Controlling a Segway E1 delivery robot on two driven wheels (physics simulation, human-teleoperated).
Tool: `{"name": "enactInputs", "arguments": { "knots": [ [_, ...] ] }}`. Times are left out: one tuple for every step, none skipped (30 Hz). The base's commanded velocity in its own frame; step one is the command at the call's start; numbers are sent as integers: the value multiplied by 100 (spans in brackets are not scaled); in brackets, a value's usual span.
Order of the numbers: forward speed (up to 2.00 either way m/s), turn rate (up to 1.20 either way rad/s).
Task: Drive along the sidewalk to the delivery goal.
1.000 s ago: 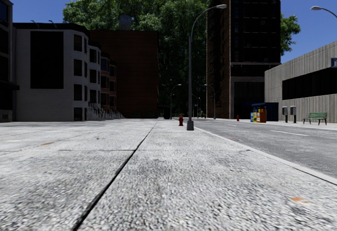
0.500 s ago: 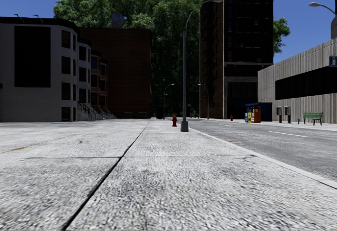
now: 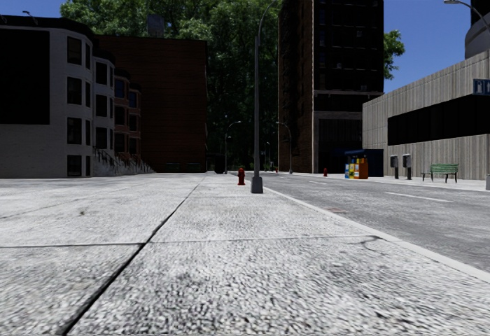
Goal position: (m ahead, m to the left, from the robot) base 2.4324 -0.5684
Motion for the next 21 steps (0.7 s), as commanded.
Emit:
{"name": "enactInputs", "arguments": {
  "knots": [
    [129,0],
    [129,0],
    [129,0],
    [129,0],
    [129,0],
    [129,0],
    [129,0],
    [129,0],
    [129,0],
    [129,0],
    [129,0],
    [129,0],
    [129,0],
    [129,0],
    [129,0],
    [129,0],
    [129,0],
    [129,0],
    [129,0],
    [129,0],
    [129,-11]
  ]
}}
